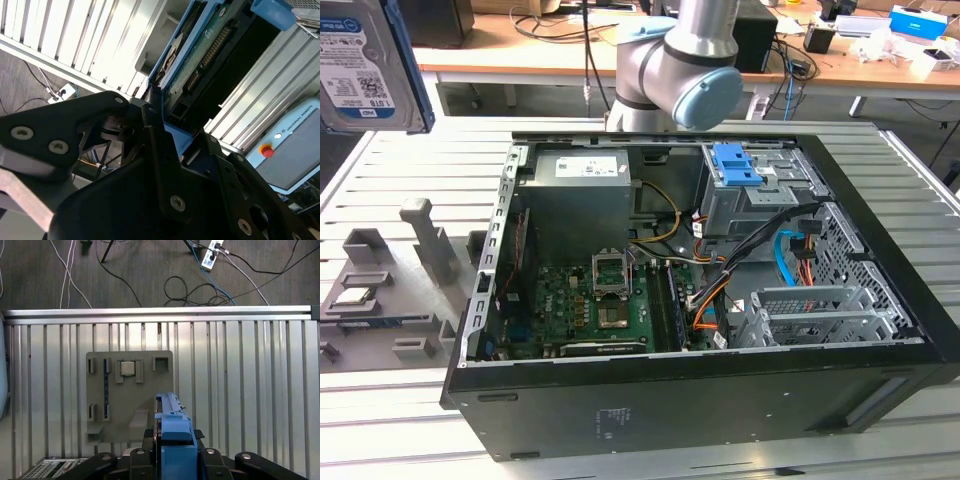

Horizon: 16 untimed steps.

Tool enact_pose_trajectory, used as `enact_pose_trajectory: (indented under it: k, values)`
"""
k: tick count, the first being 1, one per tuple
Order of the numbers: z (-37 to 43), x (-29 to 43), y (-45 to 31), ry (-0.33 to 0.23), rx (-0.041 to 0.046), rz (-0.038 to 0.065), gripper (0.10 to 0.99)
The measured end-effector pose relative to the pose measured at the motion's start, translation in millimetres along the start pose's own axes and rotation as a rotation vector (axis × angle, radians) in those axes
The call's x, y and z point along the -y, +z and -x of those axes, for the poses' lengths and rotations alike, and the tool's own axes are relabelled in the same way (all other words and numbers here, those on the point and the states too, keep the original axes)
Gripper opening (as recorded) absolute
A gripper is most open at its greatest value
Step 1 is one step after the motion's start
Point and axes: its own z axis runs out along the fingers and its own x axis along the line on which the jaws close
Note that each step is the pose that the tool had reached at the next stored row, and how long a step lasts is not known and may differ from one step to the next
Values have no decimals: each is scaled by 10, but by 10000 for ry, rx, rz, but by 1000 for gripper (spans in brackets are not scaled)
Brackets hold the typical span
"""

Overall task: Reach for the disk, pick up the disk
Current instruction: 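Pick up the disk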

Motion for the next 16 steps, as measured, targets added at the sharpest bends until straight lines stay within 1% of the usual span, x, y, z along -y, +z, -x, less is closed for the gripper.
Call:
enact_pose_trajectory:
  k: [4,7,8,9,10,12,13,16]
  values:
    - [3,145,-5,2,0,-1,369]
    - [6,313,-12,0,0,-1,369]
    - [7,360,-13,2,1,-2,369]
    - [8,388,-14,2,0,-1,369]
    - [9,461,-18,1,0,0,369]
    - [10,530,-20,1,0,0,369]
    - [11,578,-22,0,0,-1,369]
    - [13,674,-26,2,0,0,369]
